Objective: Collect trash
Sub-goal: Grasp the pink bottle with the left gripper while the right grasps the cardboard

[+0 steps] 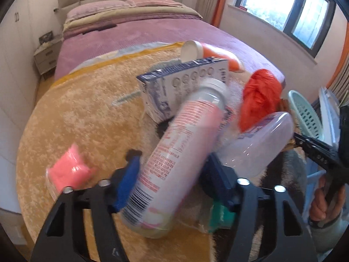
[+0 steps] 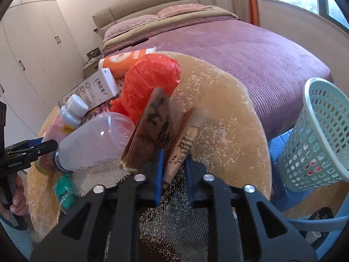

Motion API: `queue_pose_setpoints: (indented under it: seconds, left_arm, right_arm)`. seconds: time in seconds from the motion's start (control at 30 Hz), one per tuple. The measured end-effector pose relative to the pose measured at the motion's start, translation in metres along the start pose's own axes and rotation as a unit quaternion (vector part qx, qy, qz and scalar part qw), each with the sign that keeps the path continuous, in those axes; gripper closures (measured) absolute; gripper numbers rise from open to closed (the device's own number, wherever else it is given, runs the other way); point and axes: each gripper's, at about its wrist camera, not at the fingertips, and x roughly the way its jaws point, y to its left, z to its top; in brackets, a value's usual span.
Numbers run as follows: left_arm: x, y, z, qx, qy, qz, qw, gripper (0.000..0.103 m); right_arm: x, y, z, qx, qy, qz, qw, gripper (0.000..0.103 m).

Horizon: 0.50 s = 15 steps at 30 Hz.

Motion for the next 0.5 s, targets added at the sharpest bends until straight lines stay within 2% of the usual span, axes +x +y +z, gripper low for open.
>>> queue_pose_setpoints:
  seconds: [0.1, 0.33, 0.5]
  left_arm:
    - [-0.011, -0.004, -0.012, -0.022, -0.006, -0.003, 0.9997, 0.051]
    - [-0.040, -0.014, -0.050, -0.068, -0.021, 0.027, 0.9971, 0.053]
    - [-0.031, -0.011, -0.055, -0.074, -0.006, 0.048, 0.9960, 0.052]
  right_arm:
    - [-0.011, 0.003, -0.003, -0.025, -0.009, -0.008, 1.000, 0.095]
    - [-0.033, 0.011, -0.013, -0.086, -0.019, -0.025, 0.996, 0.096]
    - [-0.029, 0.006, -0.014, -0.092, -0.003, -0.026, 0.995, 0.096]
